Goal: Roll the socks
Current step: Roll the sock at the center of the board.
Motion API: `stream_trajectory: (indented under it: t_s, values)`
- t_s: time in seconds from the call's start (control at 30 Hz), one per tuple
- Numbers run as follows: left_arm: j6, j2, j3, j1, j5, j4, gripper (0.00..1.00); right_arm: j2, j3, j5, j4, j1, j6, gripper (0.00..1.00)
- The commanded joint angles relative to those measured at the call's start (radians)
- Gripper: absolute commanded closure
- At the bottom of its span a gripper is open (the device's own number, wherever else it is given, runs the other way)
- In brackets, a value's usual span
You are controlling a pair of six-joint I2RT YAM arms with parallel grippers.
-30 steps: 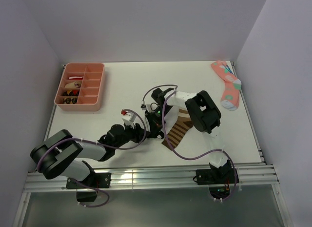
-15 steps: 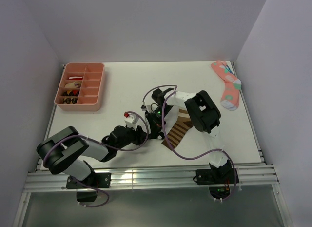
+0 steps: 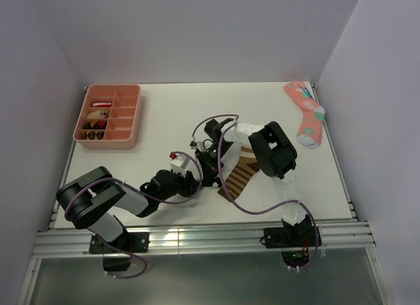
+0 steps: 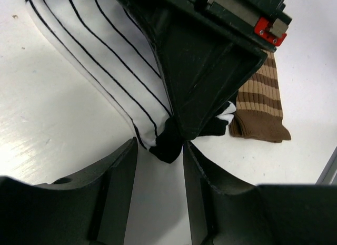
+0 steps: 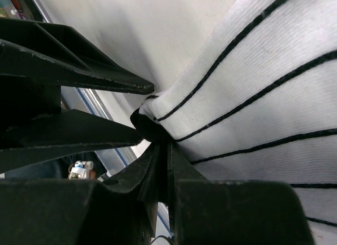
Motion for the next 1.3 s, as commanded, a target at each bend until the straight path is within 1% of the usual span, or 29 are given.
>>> stream_trajectory:
  t_s: [0.0,0.2,0.43,0.47,0.57,0.73,1.27]
  values:
    - [0.021,0.005,0.035,-0.007,-0.016,0.058,0.54,0.025,0.023,0.03,-0.02,-0.009,-0.027,0.9]
    - [0.039,0.011,0.062,-0.008,-0.023,0.019,0.55,0.028,0.023,0.03,-0.024,-0.008,-0.03,0.9]
    - [0.044,0.023,0.069,-0.008,-0.023,0.019,0.56,0.029,0.026,0.03,-0.03,-0.009,-0.031,0.9]
    - [0.044,0.028,0.072,-0.008,-0.052,0.016,0.57,0.029,0.026,0.029,-0.03,-0.009,-0.031,0.9]
    - [0.044,0.027,0.064,-0.008,-0.053,0.013,0.59,0.029,0.024,0.033,-0.029,-0.008,-0.031,0.9]
    - [0.039,0.013,0.042,-0.008,-0.051,0.027,0.57,0.035,0.024,0.035,-0.032,-0.011,-0.033,0.9]
    - [0.05,0.039,0.053,-0.008,-0.037,0.019,0.58,0.048,0.029,0.055,-0.035,-0.012,-0.039,0.91]
